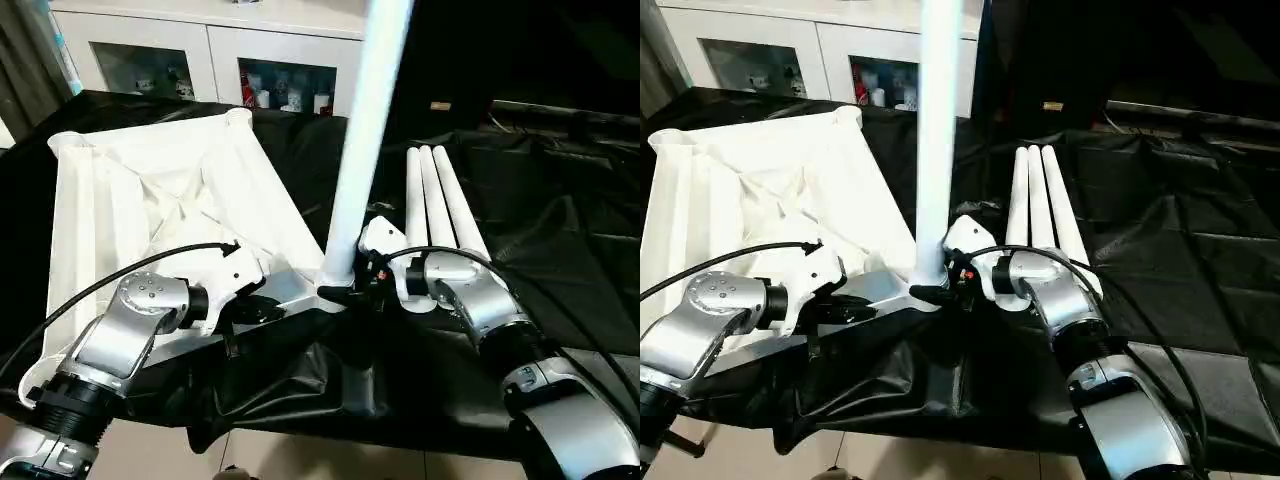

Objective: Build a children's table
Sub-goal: Rotate leg to tighten

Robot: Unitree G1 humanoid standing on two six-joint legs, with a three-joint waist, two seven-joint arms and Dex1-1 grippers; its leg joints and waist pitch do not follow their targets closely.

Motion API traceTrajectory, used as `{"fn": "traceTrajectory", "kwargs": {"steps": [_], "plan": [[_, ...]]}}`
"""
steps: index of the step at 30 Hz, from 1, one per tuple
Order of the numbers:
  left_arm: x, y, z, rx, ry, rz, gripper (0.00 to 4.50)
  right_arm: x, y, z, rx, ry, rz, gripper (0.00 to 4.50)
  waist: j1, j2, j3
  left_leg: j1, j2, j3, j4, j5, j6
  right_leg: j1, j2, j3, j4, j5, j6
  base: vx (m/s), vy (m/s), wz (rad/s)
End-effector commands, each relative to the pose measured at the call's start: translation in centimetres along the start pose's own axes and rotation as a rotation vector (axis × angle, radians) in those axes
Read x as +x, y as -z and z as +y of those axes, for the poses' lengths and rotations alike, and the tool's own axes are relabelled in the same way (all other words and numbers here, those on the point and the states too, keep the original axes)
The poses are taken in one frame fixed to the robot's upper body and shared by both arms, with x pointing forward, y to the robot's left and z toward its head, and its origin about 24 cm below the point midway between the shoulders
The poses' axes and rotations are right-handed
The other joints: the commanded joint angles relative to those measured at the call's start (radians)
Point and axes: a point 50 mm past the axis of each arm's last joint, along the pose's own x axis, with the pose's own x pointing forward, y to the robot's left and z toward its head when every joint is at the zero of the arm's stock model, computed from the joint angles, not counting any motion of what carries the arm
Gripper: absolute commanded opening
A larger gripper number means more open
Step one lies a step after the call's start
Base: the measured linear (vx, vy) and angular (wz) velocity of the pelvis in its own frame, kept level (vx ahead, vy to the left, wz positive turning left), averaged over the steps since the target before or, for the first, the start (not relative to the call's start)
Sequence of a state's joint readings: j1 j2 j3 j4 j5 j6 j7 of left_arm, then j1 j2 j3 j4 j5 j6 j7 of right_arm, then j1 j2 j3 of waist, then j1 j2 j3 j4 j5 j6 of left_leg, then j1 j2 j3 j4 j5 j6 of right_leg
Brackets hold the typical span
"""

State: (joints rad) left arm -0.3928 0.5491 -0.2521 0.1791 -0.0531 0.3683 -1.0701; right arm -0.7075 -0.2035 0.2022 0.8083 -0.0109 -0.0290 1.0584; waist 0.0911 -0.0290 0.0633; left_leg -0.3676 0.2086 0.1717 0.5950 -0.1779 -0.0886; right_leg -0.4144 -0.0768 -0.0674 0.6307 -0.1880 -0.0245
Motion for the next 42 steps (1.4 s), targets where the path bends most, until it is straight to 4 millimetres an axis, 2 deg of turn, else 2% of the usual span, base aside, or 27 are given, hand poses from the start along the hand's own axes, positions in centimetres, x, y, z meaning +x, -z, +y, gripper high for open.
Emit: {"fn": "traceTrajectory", "kwargs": {"steps": [1,5,7,10,12,13,14,15,17,18,19,20,21,22,23,24,26,27,28,29,31,32,34,38,39,41,42], "plan": [[0.2,-1.0,-0.2,0.041,0.053,-0.025,0.0,-0.3,-0.5,-0.6,0.014,0.022,-0.014,3.07,-0.004,0.012,-0.077,0.01,0.019,0.002,-0.067,-0.156,0.029,0.063,-0.054,0.046,-0.059,-0.067,-0.243,0.0,0.0,0.0],[0.3,-1.1,-0.2,0.021,0.035,-0.041,0.0,0.3,-0.2,-0.2,0.05,0.032,-0.032,2.78,-0.005,0.013,-0.076,0.01,0.019,0.002,-0.066,-0.157,0.029,0.062,-0.055,0.047,-0.059,-0.069,-0.246,0.0,0.0,0.0],[0.7,-1.2,0.7,-0.027,-0.058,-0.04,0.0,1.2,0.7,0.1,0.115,0.088,-0.024,2.74,-0.007,0.015,-0.075,0.009,0.019,0.001,-0.068,-0.167,0.023,0.062,-0.055,0.047,-0.06,-0.087,-0.243,0.0,0.0,0.0],[1.4,-1.4,1.9,-0.089,-0.2,-0.028,0.0,2.4,1.4,0.5,0.187,0.169,-0.024,2.72,-0.006,0.018,-0.071,0.018,0.017,0.001,-0.07,-0.21,-0.007,0.056,-0.058,0.048,-0.072,-0.172,-0.227,0.0,0.0,0.0],[2.0,-1.7,2.7,-0.127,-0.301,-0.024,0.0,3.4,1.9,0.8,0.27,0.253,-0.031,2.7,-0.009,0.015,-0.069,0.017,0.017,0.0,-0.073,-0.228,-0.019,0.057,-0.057,0.049,-0.077,-0.218,-0.209,0.0,0.0,0.0],[2.7,-2.0,3.4,-0.18,-0.392,-0.03,0.0,4.4,2.1,1.0,0.338,0.341,-0.027,2.7,-0.011,0.016,-0.064,0.02,0.016,-0.001,-0.076,-0.262,-0.029,0.053,-0.057,0.048,-0.083,-0.276,-0.195,0.0,0.0,0.0],[2.7,-2.0,3.4,-0.18,-0.392,-0.03,0.0,4.4,2.1,1.0,0.338,0.341,-0.027,2.7,-0.01,0.018,-0.061,0.024,0.015,-0.003,-0.078,-0.285,-0.037,0.051,-0.059,0.046,-0.088,-0.318,-0.186,0.0,0.0,0.0],[3.5,-2.6,3.8,-0.234,-0.465,-0.049,0.0,5.6,2.1,1.3,0.389,0.429,-0.017,2.7,-0.011,0.018,-0.062,0.029,0.015,-0.004,-0.077,-0.319,-0.044,0.049,-0.061,0.046,-0.096,-0.379,-0.167,0.0,0.0,0.0],[4.1,-3.0,3.8,-0.253,-0.494,-0.062,0.0,6.4,1.8,1.8,0.398,0.44,-0.018,2.7,-0.01,0.015,-0.063,0.029,0.013,-0.008,-0.078,-0.322,-0.05,0.05,-0.063,0.044,-0.099,-0.407,-0.147,0.0,0.0,0.0],[4.9,-3.6,3.8,-0.274,-0.526,-0.079,0.0,7.9,1.0,2.6,0.404,0.425,-0.03,2.7,-0.009,0.018,-0.065,0.028,0.012,-0.006,-0.077,-0.318,-0.037,0.045,-0.06,0.047,-0.099,-0.381,-0.14,0.0,0.0,0.0],[4.9,-3.6,3.8,-0.274,-0.526,-0.079,0.0,7.9,1.0,2.6,0.404,0.425,-0.03,2.7,-0.009,0.017,-0.065,0.025,0.012,-0.008,-0.078,-0.313,-0.035,0.048,-0.06,0.046,-0.098,-0.372,-0.14,0.0,0.0,0.0],[5.4,-4.0,3.6,-0.263,-0.518,-0.09,0.0,8.9,0.1,3.4,0.397,0.369,-0.053,2.7,-0.008,0.016,-0.067,0.023,0.011,-0.007,-0.078,-0.31,-0.03,0.051,-0.059,0.045,-0.097,-0.363,-0.14,0.0,0.0,0.0],[5.9,-4.3,3.2,-0.239,-0.497,-0.095,0.0,9.9,-0.9,4.0,0.39,0.313,-0.082,3.26,-0.007,0.016,-0.068,0.022,0.012,-0.007,-0.078,-0.299,-0.022,0.051,-0.059,0.046,-0.095,-0.345,-0.142,0.0,0.0,0.0],[6.1,-4.4,2.9,-0.216,-0.476,-0.093,0.0,10.1,-1.3,4.2,0.387,0.293,-0.098,3.26,-0.005,0.014,-0.068,0.018,0.013,-0.007,-0.078,-0.285,-0.015,0.053,-0.061,0.046,-0.092,-0.33,-0.145,0.0,0.0,0.0],[5.9,-4.4,2.7,-0.177,-0.446,-0.103,0.0,10.0,-1.7,3.9,0.375,0.284,-0.113,3.4,-0.005,0.01,-0.069,0.014,0.013,-0.008,-0.08,-0.274,-0.01,0.056,-0.062,0.045,-0.091,-0.328,-0.143,0.0,0.0,0.0],[5.5,-4.1,2.6,-0.16,-0.427,-0.103,0.0,9.7,-1.9,3.6,0.359,0.281,-0.123,3.42,-0.006,0.014,-0.069,0.016,0.014,-0.008,-0.08,-0.275,-0.009,0.053,-0.062,0.045,-0.092,-0.328,-0.142,0.0,0.0,0.0],[5.3,-4.0,2.6,-0.148,-0.418,-0.102,0.0,9.5,-2.0,3.3,0.345,0.288,-0.127,3.75,-0.012,0.014,-0.07,0.009,0.014,-0.009,-0.081,-0.253,-0.007,0.058,-0.06,0.044,-0.086,-0.289,-0.148,0.0,0.0,0.0],[5.0,-3.7,2.5,-0.14,-0.405,-0.1,0.0,9.2,-2.0,2.9,0.321,0.301,-0.125,3.75,-0.012,0.015,-0.07,0.012,0.014,-0.007,-0.08,-0.253,-0.006,0.055,-0.06,0.044,-0.088,-0.287,-0.151,0.0,0.0,0.0],[4.4,-3.3,2.4,-0.14,-0.385,-0.089,0.0,8.7,-2.2,2.3,0.277,0.313,-0.123,3.85,-0.015,0.011,-0.072,0.011,0.015,-0.007,-0.079,-0.247,-0.004,0.057,-0.063,0.045,-0.084,-0.281,-0.16,0.0,0.0,0.0],[4.0,-3.0,2.3,-0.128,-0.366,-0.081,0.0,8.3,-2.3,1.9,0.259,0.311,-0.125,3.85,-0.016,0.013,-0.072,0.009,0.017,-0.008,-0.079,-0.241,-0.004,0.059,-0.064,0.045,-0.083,-0.274,-0.164,0.0,0.0,0.0],[3.1,-2.3,2.0,-0.105,-0.324,-0.064,0.0,7.4,-2.4,1.2,0.234,0.295,-0.13,3.85,-0.03,0.016,-0.072,0.004,0.017,-0.008,-0.079,-0.221,0.008,0.061,-0.062,0.045,-0.08,-0.234,-0.181,0.0,0.0,0.0],[2.8,-2.1,1.9,-0.093,-0.302,-0.063,0.0,6.9,-2.4,0.9,0.21,0.282,-0.123,3.85,-0.031,0.016,-0.073,0.005,0.016,-0.007,-0.077,-0.213,0.009,0.061,-0.06,0.045,-0.079,-0.22,-0.186,0.0,0.0,0.0],[2.1,-1.6,1.6,-0.082,-0.256,-0.06,0.0,5.9,-2.1,0.4,0.161,0.25,-0.098,3.85,-0.034,0.019,-0.077,0.005,0.017,-0.004,-0.072,-0.168,0.025,0.063,-0.057,0.046,-0.068,-0.124,-0.219,0.0,0.0,0.0],[0.8,-1.0,0.4,-0.027,-0.108,-0.072,0.0,3.5,-1.1,-0.3,0.087,0.148,-0.048,3.85,-0.032,0.019,-0.084,0.004,0.016,-0.003,-0.063,-0.111,0.063,0.069,-0.056,0.044,-0.053,0.006,-0.261,0.0,0.0,0.0],[0.4,-1.0,-0.2,-0.017,-0.046,-0.073,0.0,2.7,-0.7,-0.4,0.067,0.098,-0.033,3.85,-0.029,0.02,-0.084,0.006,0.017,0.001,-0.06,-0.089,0.082,0.064,-0.053,0.044,-0.049,0.046,-0.276,0.0,0.0,0.0],[0.1,-1.0,-0.6,-0.006,0.001,-0.07,0.0,2.1,-0.5,-0.4,0.04,0.069,-0.023,3.85,-0.019,0.024,-0.081,0.011,0.022,0.006,-0.059,-0.098,0.093,0.057,-0.051,0.043,-0.05,0.047,-0.292,0.0,0.0,0.0],[0.1,-0.9,-0.6,-0.005,0.004,-0.07,0.0,2.0,-0.5,-0.4,0.038,0.067,-0.022,3.85,-0.015,0.022,-0.077,0.008,0.022,0.007,-0.061,-0.118,0.09,0.058,-0.052,0.044,-0.052,0.019,-0.289,0.0,0.0,0.0]]}}
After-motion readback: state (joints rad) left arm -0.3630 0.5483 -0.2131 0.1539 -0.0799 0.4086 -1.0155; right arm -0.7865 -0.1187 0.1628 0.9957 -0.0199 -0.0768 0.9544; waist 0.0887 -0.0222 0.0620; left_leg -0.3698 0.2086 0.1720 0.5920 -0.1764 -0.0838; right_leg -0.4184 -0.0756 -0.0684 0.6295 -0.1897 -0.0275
